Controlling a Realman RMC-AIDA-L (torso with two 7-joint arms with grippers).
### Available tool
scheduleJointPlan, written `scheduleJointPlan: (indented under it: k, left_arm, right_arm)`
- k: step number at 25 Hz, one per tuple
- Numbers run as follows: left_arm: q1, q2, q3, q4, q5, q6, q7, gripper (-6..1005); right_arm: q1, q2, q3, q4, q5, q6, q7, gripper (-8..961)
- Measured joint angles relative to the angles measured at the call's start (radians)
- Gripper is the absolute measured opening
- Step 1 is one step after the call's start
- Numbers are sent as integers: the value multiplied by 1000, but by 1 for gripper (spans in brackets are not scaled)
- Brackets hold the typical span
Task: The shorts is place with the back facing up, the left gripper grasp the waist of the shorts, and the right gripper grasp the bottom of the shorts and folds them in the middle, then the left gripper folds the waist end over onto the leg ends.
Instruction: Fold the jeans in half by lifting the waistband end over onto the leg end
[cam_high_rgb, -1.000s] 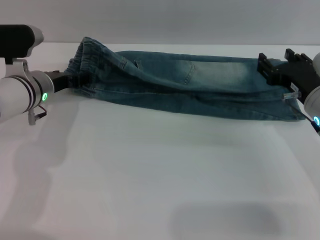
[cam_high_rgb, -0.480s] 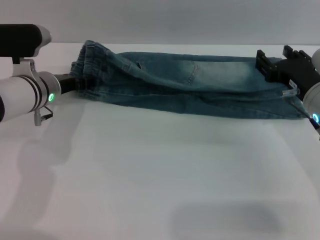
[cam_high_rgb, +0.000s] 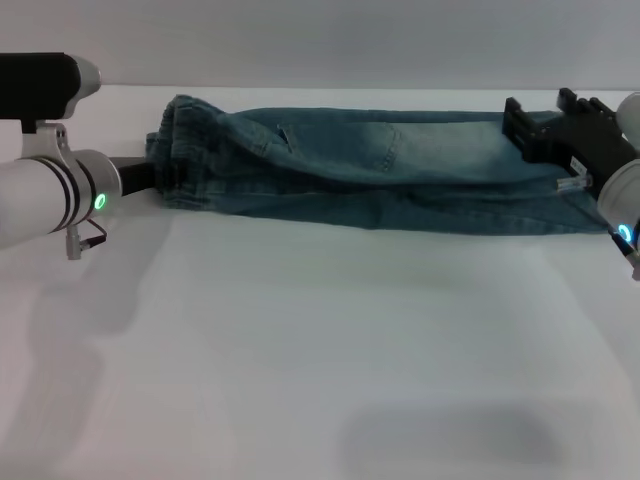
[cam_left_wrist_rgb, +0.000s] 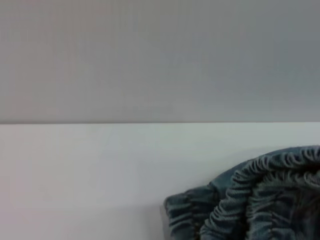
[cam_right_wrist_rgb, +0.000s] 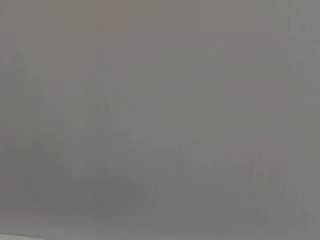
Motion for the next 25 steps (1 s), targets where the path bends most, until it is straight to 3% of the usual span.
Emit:
scheduleJointPlan:
  k: [10, 12, 18, 25]
  left_arm:
    - [42, -2, 2, -77, -1, -61, -5, 329]
    - [43, -2, 2, -82, -1, -71, -5, 118]
    - [55, -4, 2, -121, -2, -98, -5, 75]
    - [131, -4, 2, -278, 2, -144, -7, 75]
  right_arm:
    - [8, -2, -7, 0, 0, 25, -1, 610]
    - [8, -2, -7, 0, 0, 33, -3, 610]
    - [32, -3, -20, 9, -2, 70, -6, 609]
    - [74, -3, -88, 16, -6, 70, -7, 609]
